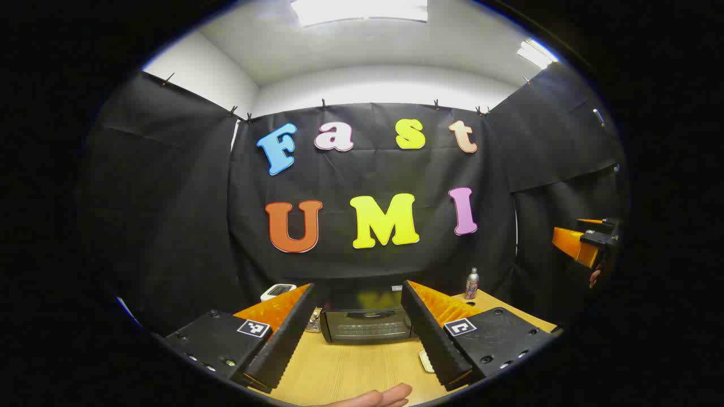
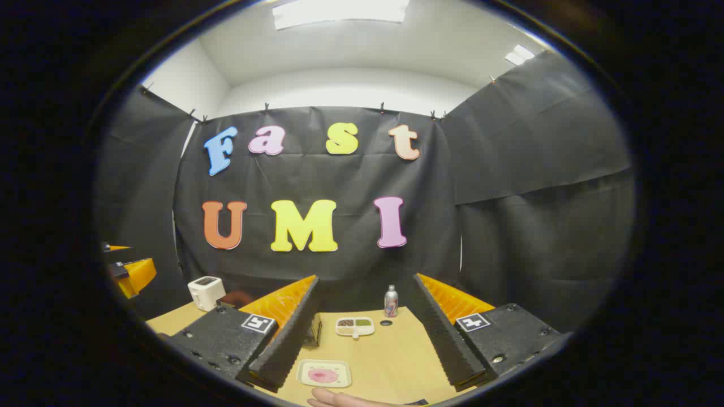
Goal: Open the electric oven with the left hand, put the food in, and close the electric oven.
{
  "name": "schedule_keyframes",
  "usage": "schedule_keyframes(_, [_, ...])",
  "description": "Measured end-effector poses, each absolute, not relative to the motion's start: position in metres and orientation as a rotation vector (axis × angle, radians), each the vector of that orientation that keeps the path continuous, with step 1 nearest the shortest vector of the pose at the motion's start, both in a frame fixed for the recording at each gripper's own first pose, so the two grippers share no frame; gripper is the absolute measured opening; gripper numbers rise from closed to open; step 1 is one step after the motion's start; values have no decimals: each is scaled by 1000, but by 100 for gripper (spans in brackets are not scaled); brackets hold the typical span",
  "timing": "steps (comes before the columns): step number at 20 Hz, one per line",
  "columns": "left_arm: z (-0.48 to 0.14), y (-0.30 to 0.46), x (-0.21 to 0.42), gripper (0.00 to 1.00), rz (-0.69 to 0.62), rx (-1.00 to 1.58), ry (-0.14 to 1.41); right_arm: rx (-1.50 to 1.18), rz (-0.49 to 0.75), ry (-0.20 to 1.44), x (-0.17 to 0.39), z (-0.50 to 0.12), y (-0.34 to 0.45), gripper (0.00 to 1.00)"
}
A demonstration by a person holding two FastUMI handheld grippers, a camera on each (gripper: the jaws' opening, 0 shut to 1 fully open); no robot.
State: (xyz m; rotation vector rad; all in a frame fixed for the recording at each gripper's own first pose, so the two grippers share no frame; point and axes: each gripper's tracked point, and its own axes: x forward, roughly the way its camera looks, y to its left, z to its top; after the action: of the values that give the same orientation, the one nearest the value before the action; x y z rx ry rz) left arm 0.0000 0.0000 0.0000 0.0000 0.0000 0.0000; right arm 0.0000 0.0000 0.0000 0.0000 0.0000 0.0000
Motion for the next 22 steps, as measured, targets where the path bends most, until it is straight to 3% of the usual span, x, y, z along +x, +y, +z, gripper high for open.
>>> schedule_keyframes(13, [-21,9,22,96,44,-41,9,-9,5,-64,12,5,-6,97])
schedule_keyframes(22, [-67,-24,124,95,-71,-195,93,-51,9,-102,59,-15,-25,97])
